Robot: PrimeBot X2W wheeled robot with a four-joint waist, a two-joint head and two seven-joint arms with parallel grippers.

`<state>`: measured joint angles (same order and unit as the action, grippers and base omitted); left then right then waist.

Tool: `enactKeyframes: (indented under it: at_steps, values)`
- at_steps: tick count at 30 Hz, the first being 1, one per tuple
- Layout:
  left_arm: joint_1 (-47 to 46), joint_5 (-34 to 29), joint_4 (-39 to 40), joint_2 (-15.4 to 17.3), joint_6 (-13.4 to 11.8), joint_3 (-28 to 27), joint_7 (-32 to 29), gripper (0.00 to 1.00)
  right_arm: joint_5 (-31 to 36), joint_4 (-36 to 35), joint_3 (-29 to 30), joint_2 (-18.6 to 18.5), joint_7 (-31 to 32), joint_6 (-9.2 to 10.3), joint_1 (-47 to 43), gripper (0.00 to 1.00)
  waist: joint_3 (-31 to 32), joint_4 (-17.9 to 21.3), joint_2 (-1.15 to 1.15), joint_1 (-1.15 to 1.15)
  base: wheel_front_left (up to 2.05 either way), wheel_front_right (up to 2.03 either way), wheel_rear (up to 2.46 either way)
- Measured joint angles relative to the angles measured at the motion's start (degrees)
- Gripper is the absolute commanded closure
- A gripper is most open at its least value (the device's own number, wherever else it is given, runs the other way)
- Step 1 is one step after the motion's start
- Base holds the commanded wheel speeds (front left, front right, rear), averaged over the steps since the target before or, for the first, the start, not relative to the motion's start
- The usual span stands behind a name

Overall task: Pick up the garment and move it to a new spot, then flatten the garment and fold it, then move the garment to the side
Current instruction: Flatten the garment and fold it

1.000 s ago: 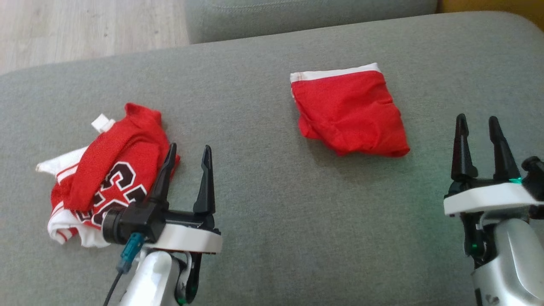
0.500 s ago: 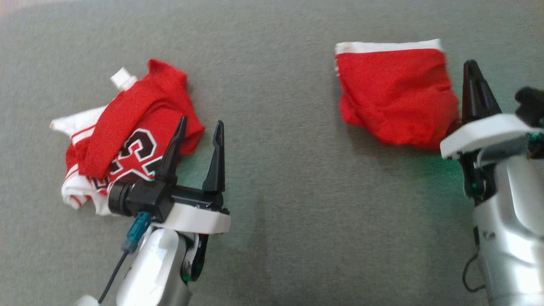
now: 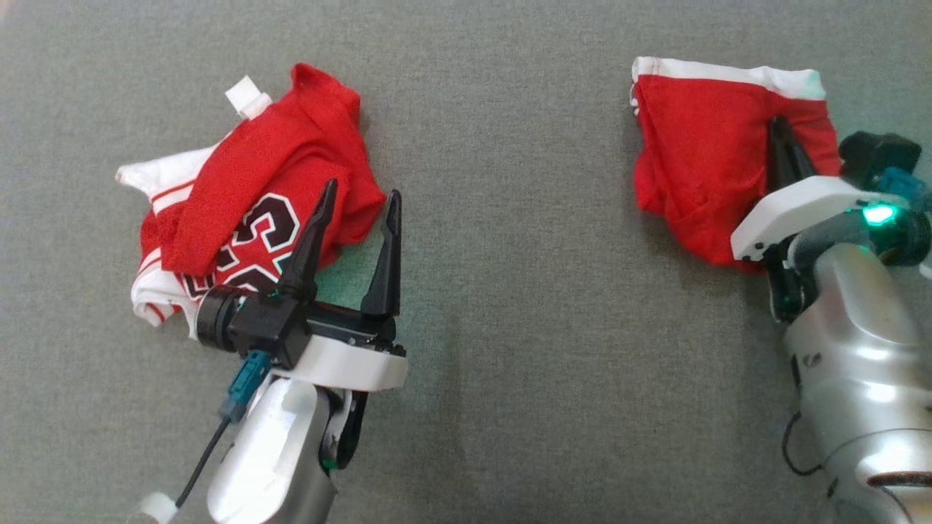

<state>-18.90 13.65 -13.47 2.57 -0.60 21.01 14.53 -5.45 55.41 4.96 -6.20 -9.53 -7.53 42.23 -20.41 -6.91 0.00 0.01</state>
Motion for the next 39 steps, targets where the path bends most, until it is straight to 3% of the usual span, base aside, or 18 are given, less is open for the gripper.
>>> enactKeyframes:
  at_steps: [10, 22, 28, 35, 39]
  values:
    - [0.2, 0.5, -0.1, 0.0, -0.3, -0.1, 0.0, 0.0, -1.7, 1.3, -6.7, 1.6, -4.3, 0.0, 0.8, 1.0, 3.0, 0.7, 0.0, -0.01, 0.0, 0.0, 0.0]
    - [0.9, 1.0, -0.5, 0.0, -0.7, 0.0, 0.0, 0.0, -8.9, 6.3, -21.2, 2.1, -4.1, 0.0, 0.5, 1.0, 5.4, 0.8, 0.0, -0.01, 0.0, 0.0, 0.0]
    - [2.7, 1.0, -0.5, 0.0, -0.9, -0.9, 0.0, 0.0, -11.3, 2.6, -20.4, 1.6, -4.7, 0.0, 0.0, 1.0, 8.0, 2.7, 0.0, -0.01, 0.0, 0.0, 0.0]
    - [4.1, 1.0, -0.4, 0.0, -1.0, -2.3, 0.0, 0.0, -10.5, -10.1, -14.2, -3.5, -4.8, 0.0, -7.0, 1.0, 11.4, 5.6, 0.0, -0.01, 0.0, 0.0, 0.0]
    - [5.5, 1.0, -0.6, 0.0, -1.0, -2.6, 0.0, 0.0, -8.8, -15.8, -10.8, -3.9, -4.8, 0.0, -13.4, 1.0, 13.1, 7.0, 0.0, -0.01, 0.0, 0.0, 0.0]
